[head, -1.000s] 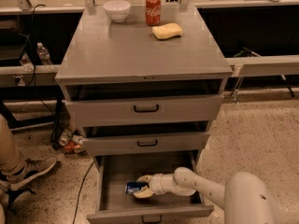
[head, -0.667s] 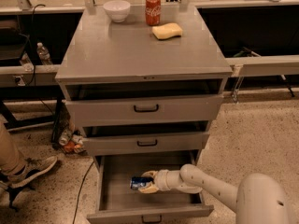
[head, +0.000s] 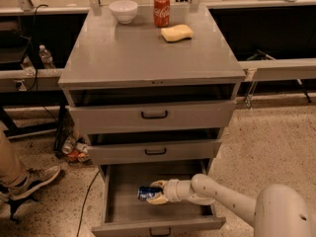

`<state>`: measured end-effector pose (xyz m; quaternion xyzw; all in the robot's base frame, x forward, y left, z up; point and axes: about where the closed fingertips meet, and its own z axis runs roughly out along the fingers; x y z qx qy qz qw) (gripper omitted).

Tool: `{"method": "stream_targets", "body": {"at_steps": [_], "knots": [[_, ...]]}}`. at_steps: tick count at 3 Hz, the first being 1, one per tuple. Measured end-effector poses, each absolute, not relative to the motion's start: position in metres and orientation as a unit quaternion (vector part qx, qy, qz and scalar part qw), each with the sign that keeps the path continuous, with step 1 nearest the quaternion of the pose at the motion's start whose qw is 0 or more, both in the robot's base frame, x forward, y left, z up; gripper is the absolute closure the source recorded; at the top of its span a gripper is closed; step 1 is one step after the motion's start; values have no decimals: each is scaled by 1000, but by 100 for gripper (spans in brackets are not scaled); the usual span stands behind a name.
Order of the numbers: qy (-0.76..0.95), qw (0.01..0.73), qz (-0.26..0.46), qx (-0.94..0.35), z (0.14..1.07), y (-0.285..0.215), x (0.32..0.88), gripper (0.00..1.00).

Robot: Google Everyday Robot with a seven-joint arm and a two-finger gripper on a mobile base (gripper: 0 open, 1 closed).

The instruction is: Pick pepsi can from bottom drawer and place on counter

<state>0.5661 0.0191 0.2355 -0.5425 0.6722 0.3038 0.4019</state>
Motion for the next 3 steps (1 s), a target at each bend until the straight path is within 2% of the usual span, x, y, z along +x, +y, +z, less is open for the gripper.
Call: {"method": "stream_targets", "body": {"at_steps": [1,2,3], "knots": [[667,424,264,-554,274,2,557,100],[664,457,195,-558,338,-40,547,100],[638,492,152,-573,413,-69,513,100]]}}
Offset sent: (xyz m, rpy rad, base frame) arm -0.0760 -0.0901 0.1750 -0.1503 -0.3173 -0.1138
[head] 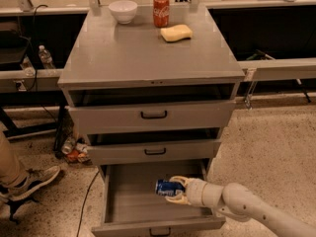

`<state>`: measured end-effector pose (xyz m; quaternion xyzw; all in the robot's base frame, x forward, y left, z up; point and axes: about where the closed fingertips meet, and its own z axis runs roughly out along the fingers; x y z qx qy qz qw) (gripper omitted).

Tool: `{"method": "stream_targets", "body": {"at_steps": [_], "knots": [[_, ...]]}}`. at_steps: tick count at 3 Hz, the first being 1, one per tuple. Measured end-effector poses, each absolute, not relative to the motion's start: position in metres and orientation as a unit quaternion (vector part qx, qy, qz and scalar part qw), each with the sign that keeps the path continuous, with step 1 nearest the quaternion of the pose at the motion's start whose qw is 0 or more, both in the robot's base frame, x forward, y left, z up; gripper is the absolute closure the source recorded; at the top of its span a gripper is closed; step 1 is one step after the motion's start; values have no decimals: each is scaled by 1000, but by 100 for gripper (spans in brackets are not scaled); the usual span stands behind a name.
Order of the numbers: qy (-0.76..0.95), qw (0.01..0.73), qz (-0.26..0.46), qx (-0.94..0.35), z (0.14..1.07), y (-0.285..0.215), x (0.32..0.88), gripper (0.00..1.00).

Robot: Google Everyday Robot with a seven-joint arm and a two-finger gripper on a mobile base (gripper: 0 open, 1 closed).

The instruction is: Pick pepsi can from bottom drawer and place on counter

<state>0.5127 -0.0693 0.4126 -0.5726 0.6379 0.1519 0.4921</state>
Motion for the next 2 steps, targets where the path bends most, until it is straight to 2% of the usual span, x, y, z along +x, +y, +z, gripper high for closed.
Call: {"method": "stream_targets", "body": {"at_steps": [1,2], "knots": [[617,507,133,-587,455,-81,501,100],[617,508,131,-586,457,-83,501,100]]}}
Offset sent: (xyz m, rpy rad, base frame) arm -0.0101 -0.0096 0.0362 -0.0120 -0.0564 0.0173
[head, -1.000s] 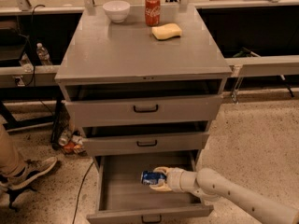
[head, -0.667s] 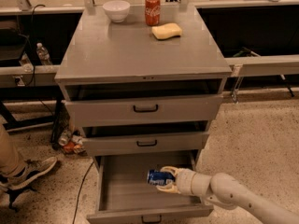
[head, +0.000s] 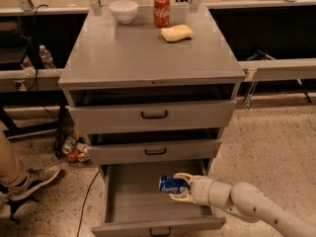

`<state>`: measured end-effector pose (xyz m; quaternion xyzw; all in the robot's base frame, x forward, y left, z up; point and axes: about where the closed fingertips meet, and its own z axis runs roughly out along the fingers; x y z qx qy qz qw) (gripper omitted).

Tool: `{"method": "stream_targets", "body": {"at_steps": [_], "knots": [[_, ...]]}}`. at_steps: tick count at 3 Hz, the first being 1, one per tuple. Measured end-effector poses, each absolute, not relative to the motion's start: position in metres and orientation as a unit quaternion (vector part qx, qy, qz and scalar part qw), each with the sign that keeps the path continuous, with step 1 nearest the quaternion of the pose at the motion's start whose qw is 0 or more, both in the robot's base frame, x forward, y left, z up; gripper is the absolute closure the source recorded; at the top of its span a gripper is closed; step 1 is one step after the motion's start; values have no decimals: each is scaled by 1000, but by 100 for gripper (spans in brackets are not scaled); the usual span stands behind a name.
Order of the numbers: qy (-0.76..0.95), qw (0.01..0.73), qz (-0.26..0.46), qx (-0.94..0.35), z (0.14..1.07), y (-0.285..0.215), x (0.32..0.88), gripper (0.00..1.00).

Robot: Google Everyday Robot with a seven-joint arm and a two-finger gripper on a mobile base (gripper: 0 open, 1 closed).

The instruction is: Pick pepsi can from bottom drawer and place on counter

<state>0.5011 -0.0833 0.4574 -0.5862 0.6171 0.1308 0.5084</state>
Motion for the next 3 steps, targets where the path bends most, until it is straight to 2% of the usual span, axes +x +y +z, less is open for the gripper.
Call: {"method": "stream_targets", "body": {"at_steps": [1,3], "knots": [[614,515,120,-586,476,-89,507,100],[581,561,66,-586,571,-118,533,100]]}}
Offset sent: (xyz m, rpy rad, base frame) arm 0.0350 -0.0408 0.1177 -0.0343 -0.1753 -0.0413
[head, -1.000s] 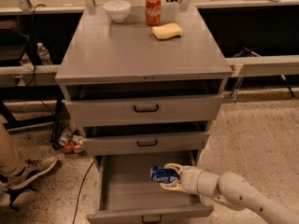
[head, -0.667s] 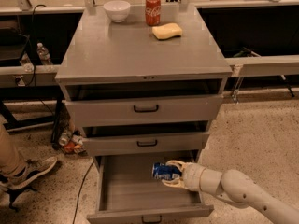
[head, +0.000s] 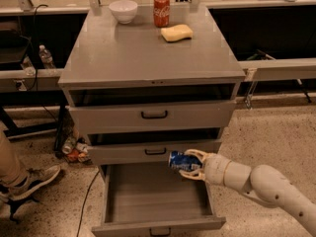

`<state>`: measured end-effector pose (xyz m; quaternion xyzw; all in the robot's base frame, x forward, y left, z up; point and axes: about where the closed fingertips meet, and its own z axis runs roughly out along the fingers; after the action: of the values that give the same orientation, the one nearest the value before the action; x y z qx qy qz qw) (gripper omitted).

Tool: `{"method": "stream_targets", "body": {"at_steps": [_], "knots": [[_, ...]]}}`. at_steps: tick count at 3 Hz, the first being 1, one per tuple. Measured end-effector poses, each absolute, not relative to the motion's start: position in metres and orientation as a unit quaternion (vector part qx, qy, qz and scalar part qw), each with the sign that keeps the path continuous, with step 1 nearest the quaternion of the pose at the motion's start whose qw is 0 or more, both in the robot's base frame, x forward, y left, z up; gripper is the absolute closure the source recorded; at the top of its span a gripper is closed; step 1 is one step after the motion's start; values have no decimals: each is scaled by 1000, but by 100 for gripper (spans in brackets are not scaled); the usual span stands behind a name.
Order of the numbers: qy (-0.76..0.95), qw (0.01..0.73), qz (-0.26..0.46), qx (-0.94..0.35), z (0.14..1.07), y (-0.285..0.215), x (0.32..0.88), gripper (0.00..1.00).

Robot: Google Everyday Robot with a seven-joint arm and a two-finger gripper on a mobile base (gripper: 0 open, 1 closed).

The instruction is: Pick pepsi can from bottom drawer and place on counter

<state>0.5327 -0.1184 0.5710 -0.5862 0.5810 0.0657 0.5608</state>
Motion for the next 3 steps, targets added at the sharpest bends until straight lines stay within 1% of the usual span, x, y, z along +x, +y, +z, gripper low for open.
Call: {"method": "stream_targets", "body": {"at_steps": [2,3], "knots": [[517,606,-1,-604,692,-129,560,100],[517,606,-1,-604,692,-129,560,100]]}}
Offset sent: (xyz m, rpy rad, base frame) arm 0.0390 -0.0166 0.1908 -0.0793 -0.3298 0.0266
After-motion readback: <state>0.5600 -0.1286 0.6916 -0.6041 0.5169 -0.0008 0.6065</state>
